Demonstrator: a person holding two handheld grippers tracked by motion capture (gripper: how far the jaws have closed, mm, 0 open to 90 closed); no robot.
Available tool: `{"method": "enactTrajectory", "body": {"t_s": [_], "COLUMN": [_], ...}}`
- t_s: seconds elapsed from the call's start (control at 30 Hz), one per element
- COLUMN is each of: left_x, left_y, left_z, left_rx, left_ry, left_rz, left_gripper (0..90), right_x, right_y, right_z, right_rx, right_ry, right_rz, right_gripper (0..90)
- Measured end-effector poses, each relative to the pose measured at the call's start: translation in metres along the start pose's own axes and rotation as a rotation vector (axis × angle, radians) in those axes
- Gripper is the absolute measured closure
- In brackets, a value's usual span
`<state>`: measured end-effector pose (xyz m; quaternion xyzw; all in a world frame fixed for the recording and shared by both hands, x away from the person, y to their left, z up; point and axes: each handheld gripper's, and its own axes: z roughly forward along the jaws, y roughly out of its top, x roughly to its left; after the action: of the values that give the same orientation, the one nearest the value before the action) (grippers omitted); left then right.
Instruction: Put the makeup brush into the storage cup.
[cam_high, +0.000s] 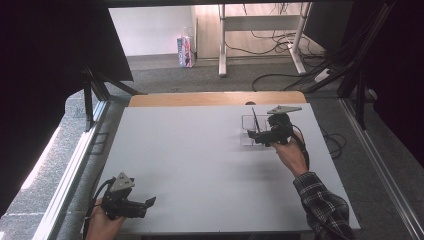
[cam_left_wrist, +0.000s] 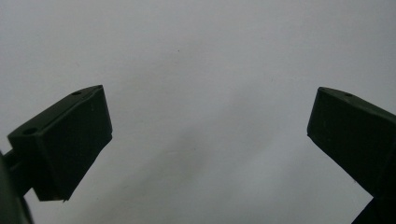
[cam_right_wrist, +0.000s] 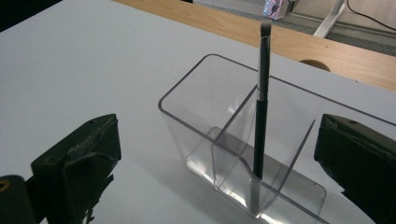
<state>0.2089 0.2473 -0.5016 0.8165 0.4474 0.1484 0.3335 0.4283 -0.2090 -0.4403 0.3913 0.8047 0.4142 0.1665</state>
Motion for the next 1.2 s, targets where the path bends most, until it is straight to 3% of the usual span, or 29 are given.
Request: {"method": "enactTrajectory", "body": {"t_s": [1.2], "left_x": [0.0], "left_y": [0.0], "left_z": [0.0], "left_rx": [-0.005], "left_ry": [-0.007], "left_rz": [-0.003], "left_gripper": [0.3], "right_x": [0.022], "right_y": [-0.019], "right_z": [-0.018], "right_rx": [0.025], "right_ry": [0.006], "right_rz": [-0.03], "right_gripper": [0.0]}}
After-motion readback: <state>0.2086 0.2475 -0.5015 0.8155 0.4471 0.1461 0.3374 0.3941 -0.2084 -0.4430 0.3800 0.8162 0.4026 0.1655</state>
